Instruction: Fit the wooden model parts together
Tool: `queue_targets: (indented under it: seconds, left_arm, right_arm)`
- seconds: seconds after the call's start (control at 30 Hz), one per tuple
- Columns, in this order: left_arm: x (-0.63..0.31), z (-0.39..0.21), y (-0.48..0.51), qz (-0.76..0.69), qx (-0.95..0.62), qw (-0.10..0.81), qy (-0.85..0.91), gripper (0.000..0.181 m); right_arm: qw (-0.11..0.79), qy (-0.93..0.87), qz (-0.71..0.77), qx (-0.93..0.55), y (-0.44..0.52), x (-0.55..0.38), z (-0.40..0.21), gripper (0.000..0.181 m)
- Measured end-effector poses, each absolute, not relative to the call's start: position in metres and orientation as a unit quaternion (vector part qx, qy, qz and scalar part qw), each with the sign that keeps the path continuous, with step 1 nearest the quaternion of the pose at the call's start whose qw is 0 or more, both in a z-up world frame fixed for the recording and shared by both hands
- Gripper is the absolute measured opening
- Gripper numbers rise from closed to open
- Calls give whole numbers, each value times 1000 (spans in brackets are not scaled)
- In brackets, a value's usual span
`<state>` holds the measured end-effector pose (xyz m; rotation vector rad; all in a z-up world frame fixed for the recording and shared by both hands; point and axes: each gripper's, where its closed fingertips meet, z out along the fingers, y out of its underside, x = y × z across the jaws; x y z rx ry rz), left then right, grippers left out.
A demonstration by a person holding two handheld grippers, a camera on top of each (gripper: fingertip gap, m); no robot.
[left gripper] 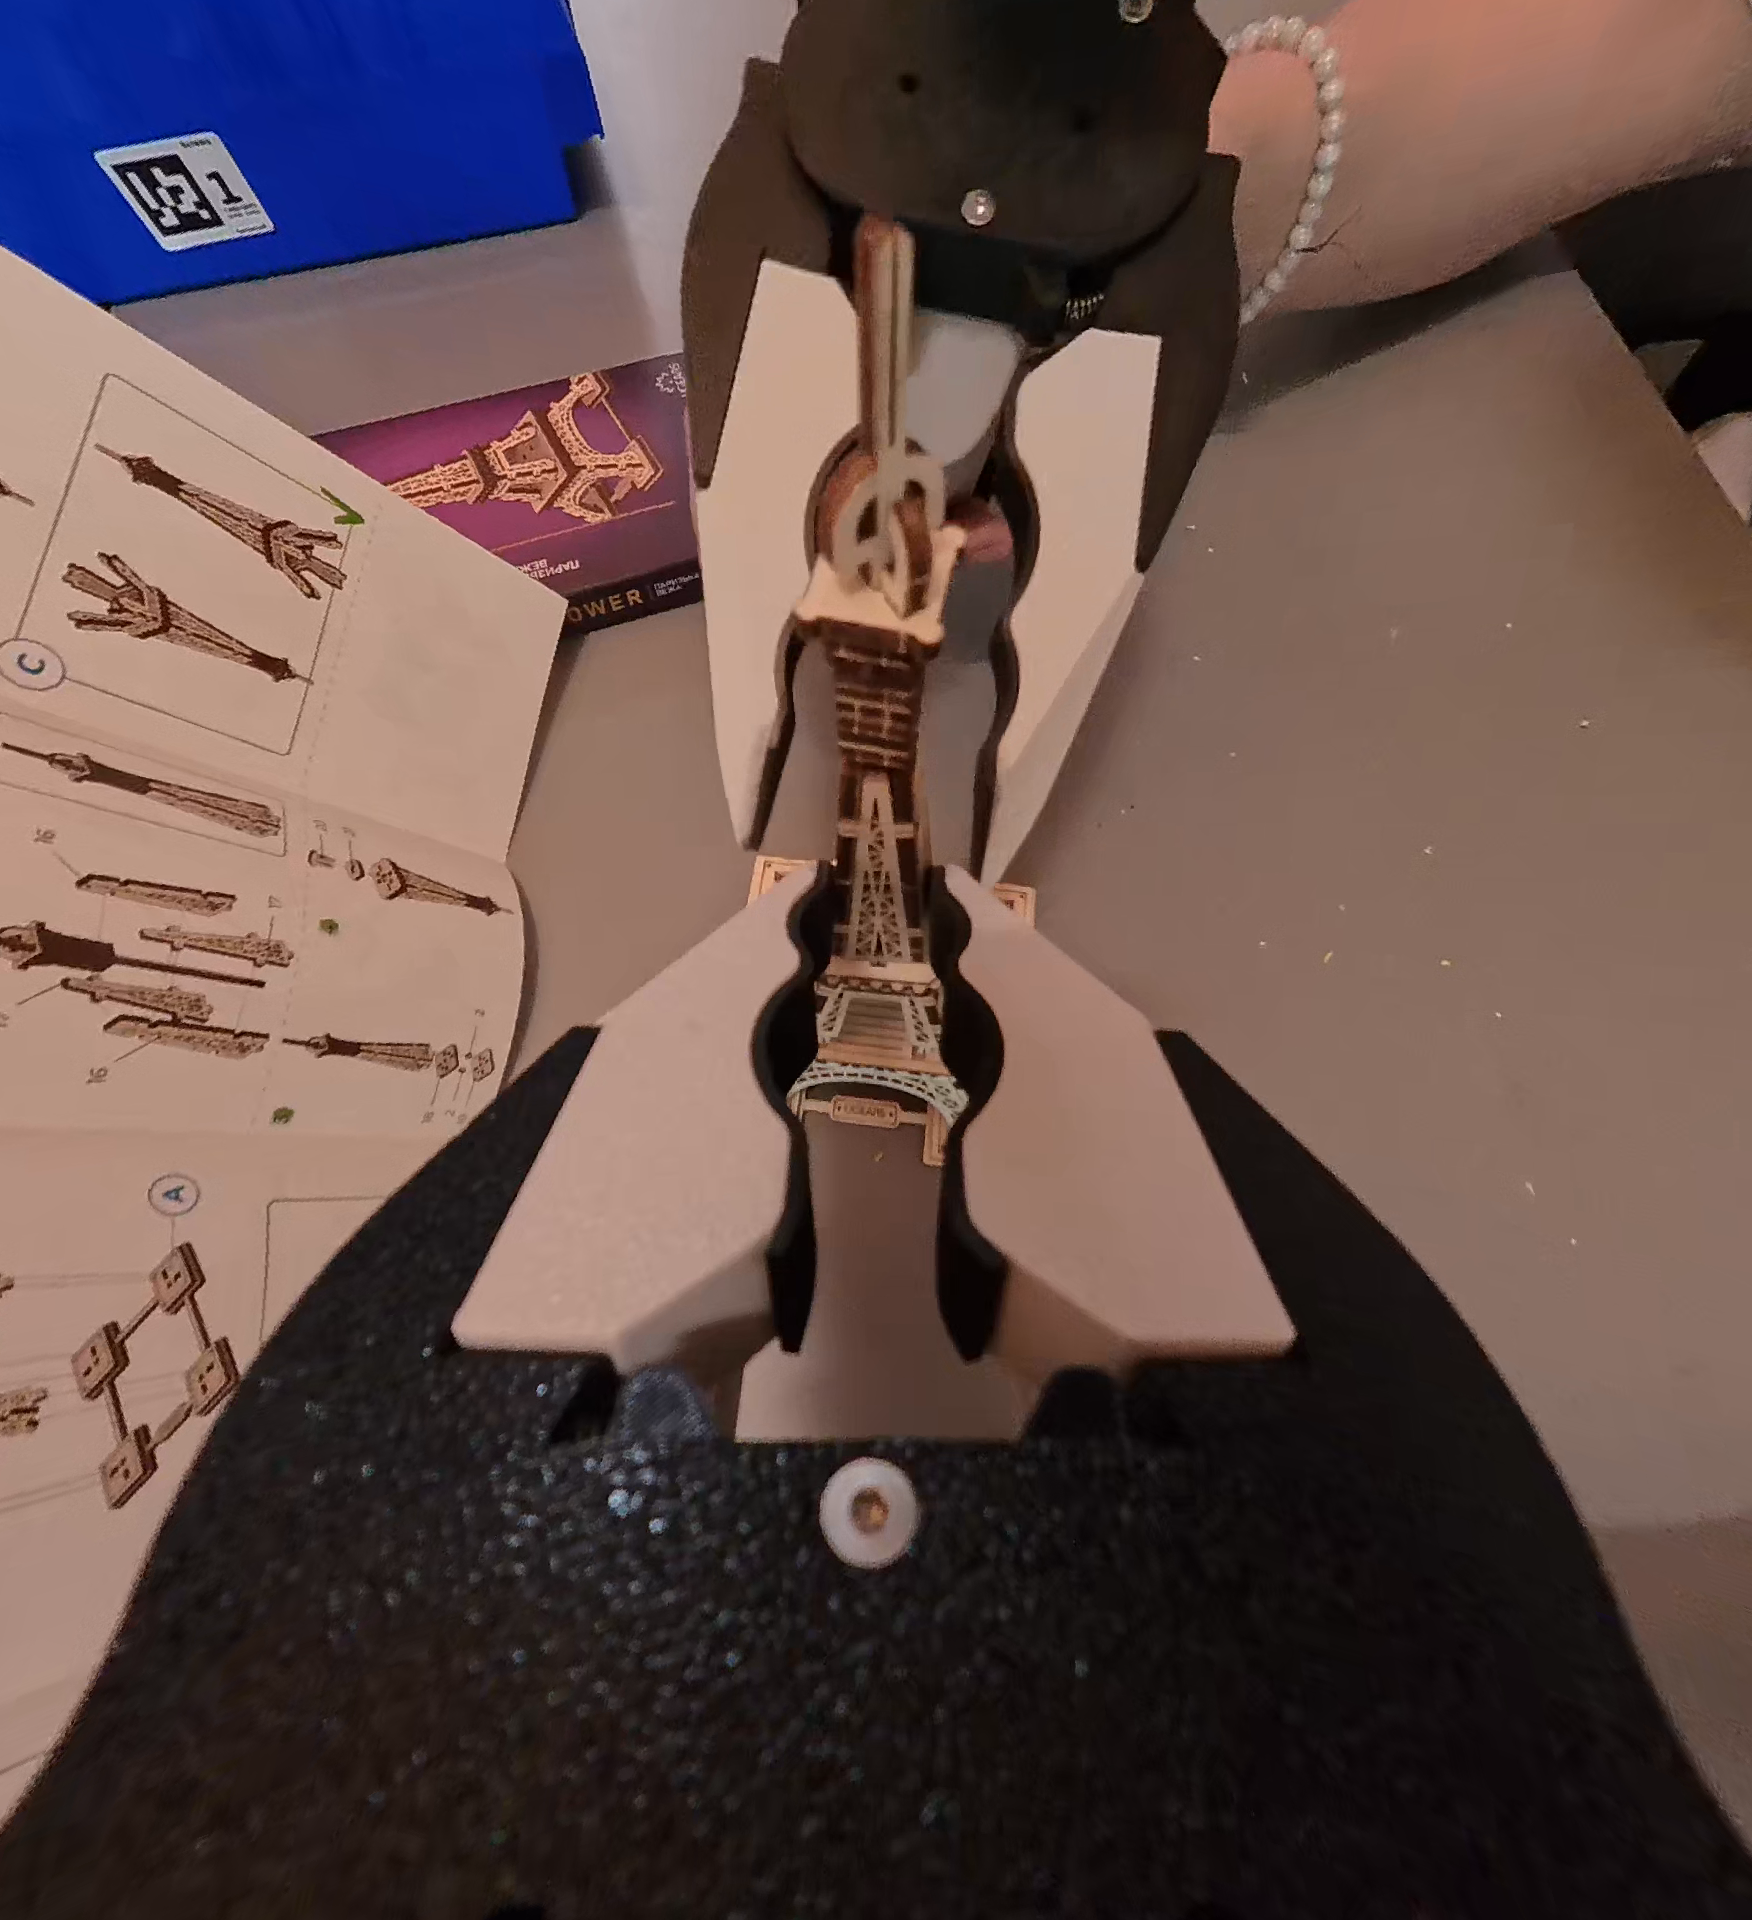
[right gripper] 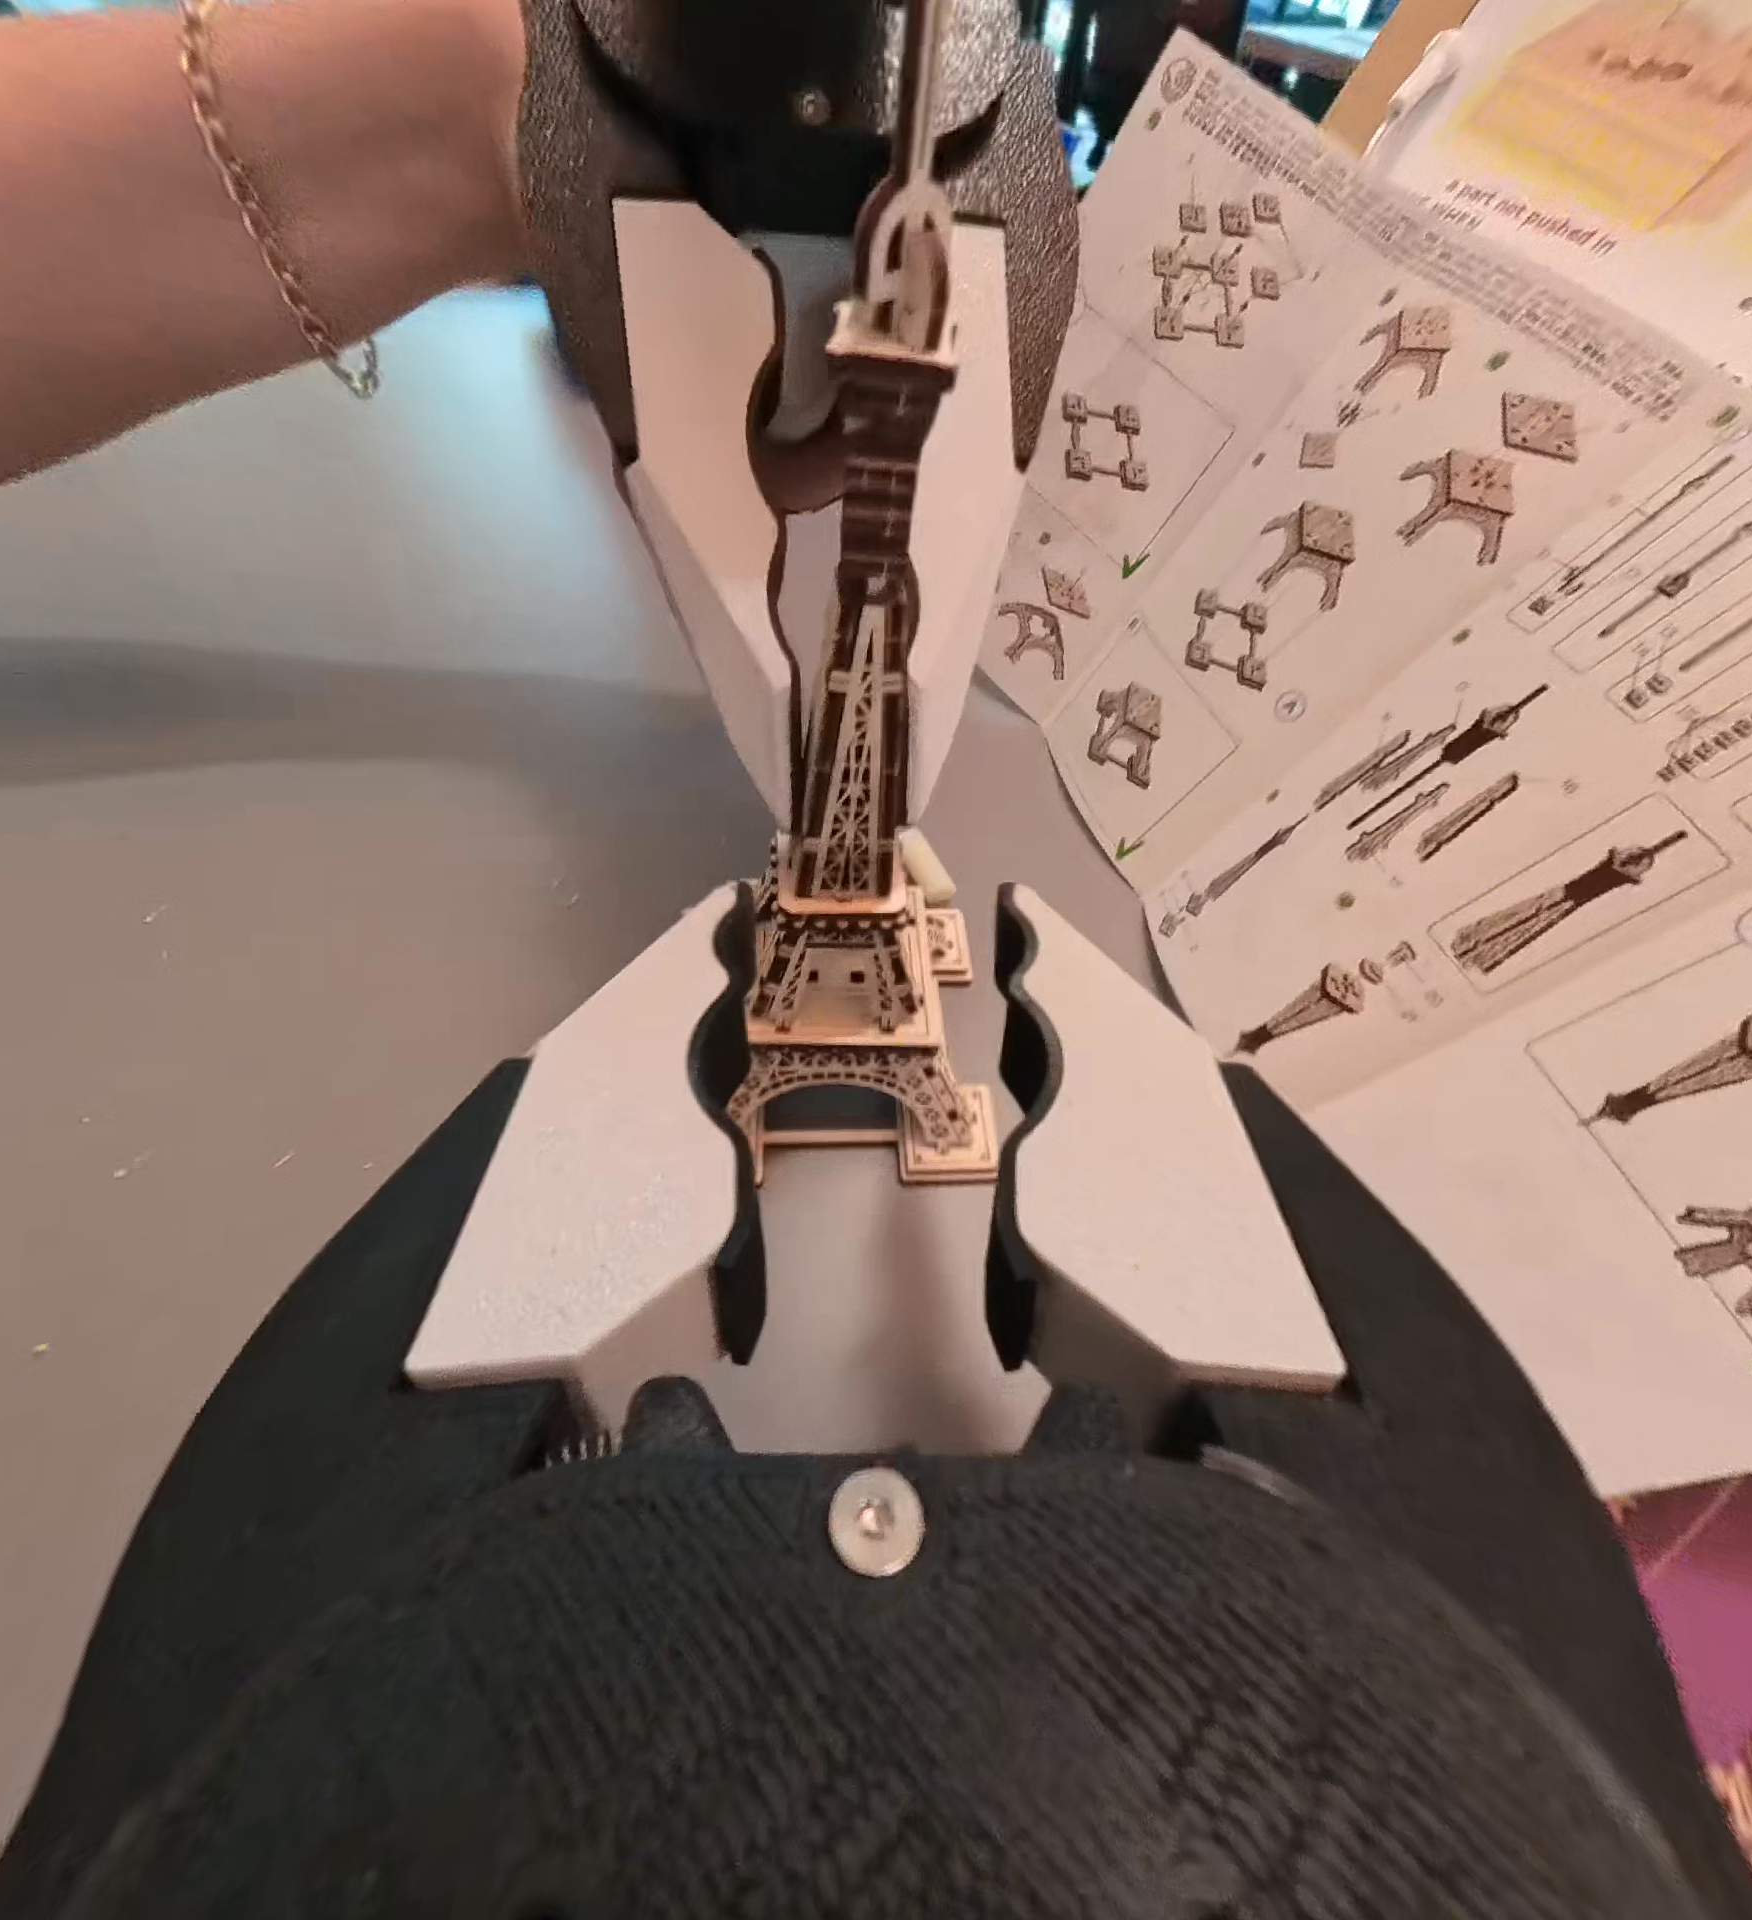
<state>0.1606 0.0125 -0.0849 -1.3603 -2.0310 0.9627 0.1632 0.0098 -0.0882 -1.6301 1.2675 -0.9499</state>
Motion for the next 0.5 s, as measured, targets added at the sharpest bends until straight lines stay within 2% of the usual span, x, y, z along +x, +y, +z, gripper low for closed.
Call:
queue_targets:
  seconds: [0.37,0.5]
  left_arm:
    - [161,-85,13,342,-506,248,-752,15]
    - [166,-91,15,331,-522,210,-757,16]
  right_arm:
    - [400,482,-350,-697,17,175,-89,23]
    - [409,489,-333,-695,19,174,-90,17]
